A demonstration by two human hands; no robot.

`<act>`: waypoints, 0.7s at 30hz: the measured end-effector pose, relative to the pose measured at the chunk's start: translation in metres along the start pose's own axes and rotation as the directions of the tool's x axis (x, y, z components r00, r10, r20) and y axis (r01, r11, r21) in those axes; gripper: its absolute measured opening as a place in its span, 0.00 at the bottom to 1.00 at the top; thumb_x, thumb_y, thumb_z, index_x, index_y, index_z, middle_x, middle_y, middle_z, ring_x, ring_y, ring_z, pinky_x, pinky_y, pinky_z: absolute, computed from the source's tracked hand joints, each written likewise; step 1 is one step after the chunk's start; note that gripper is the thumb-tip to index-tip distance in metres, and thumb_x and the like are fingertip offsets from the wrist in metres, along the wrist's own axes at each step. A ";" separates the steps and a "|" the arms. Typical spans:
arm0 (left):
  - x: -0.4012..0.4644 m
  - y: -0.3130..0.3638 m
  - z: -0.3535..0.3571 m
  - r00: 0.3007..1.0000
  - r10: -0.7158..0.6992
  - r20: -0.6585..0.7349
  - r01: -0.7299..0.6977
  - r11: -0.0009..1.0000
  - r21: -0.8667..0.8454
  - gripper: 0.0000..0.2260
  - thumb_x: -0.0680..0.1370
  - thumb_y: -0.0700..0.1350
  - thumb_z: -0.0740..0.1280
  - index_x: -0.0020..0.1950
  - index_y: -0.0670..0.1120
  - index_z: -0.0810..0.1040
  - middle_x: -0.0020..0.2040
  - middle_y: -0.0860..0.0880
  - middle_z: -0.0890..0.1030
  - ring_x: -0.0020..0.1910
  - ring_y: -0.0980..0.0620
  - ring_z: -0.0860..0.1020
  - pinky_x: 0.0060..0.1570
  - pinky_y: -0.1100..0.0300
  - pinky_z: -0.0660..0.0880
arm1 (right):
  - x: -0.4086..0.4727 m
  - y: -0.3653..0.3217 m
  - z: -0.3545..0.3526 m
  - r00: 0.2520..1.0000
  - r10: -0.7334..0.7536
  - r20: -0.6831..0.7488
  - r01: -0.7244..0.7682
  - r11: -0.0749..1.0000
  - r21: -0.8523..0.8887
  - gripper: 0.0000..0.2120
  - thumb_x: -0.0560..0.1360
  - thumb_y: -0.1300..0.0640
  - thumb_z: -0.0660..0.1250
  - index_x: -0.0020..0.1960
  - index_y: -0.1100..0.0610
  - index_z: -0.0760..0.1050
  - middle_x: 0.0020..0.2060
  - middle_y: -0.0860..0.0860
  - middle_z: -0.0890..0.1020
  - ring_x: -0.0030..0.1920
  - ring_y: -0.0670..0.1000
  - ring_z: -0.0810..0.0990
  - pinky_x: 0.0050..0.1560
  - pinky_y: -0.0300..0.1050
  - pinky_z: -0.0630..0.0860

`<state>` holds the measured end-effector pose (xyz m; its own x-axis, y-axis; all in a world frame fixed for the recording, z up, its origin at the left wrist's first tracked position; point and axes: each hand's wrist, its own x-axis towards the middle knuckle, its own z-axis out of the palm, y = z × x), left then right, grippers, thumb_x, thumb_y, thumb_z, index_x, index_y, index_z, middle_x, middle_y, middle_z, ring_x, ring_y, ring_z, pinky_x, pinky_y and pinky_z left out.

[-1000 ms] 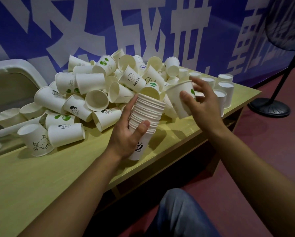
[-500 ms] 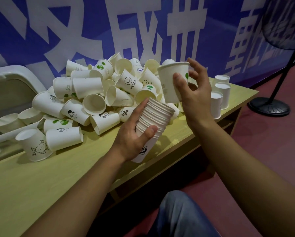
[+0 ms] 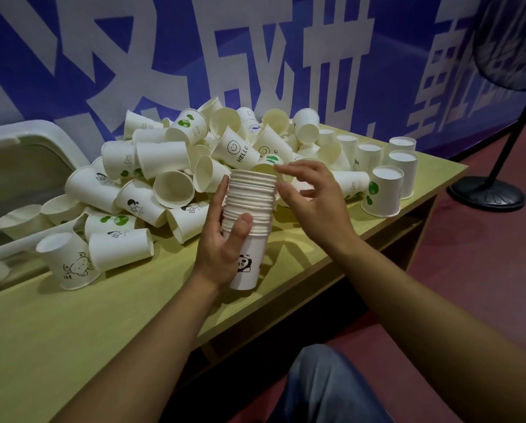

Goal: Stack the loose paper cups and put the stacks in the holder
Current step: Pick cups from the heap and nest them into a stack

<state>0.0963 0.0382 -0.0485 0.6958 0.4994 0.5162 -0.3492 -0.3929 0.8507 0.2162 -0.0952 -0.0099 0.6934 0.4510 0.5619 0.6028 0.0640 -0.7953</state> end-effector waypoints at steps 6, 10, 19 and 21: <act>-0.001 -0.010 -0.006 0.981 -0.023 -0.191 -0.002 0.991 -0.130 0.34 0.73 0.57 0.67 0.77 0.55 0.62 0.64 0.55 0.80 0.59 0.53 0.81 0.52 0.57 0.79 | 0.046 0.006 -0.005 0.973 -0.008 0.229 0.123 0.862 -0.491 0.30 0.73 0.47 0.74 0.72 0.42 0.68 0.71 0.48 0.67 0.71 0.53 0.63 0.70 0.52 0.64; -0.004 -0.011 -0.006 0.974 -0.018 -0.227 -0.010 0.992 -0.122 0.35 0.73 0.56 0.67 0.79 0.51 0.60 0.62 0.57 0.81 0.59 0.56 0.81 0.52 0.62 0.78 | 0.067 0.006 0.008 0.956 -0.002 0.292 0.181 0.790 -0.586 0.29 0.74 0.43 0.72 0.72 0.41 0.67 0.72 0.48 0.67 0.71 0.54 0.64 0.69 0.55 0.65; -0.004 -0.007 -0.005 0.976 -0.018 -0.216 -0.001 0.996 -0.088 0.34 0.73 0.56 0.66 0.78 0.54 0.60 0.67 0.52 0.78 0.61 0.55 0.81 0.54 0.60 0.78 | 0.072 0.014 0.007 0.861 0.019 0.508 0.351 0.699 -0.622 0.39 0.71 0.40 0.72 0.77 0.40 0.57 0.76 0.47 0.61 0.76 0.55 0.56 0.72 0.61 0.58; -0.004 -0.007 -0.005 0.979 -0.007 -0.205 -0.008 0.997 -0.075 0.33 0.73 0.57 0.67 0.77 0.57 0.61 0.68 0.51 0.77 0.62 0.52 0.80 0.56 0.55 0.79 | 0.065 0.019 0.001 0.865 0.063 0.498 0.318 0.700 -0.640 0.45 0.69 0.39 0.73 0.78 0.40 0.51 0.77 0.48 0.58 0.77 0.56 0.54 0.72 0.63 0.57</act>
<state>0.0933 0.0425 -0.0557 0.5553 0.6496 0.5193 -0.4010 -0.3379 0.8515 0.2719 -0.0635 0.0111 0.4410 0.8376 0.3225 0.8947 -0.3816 -0.2323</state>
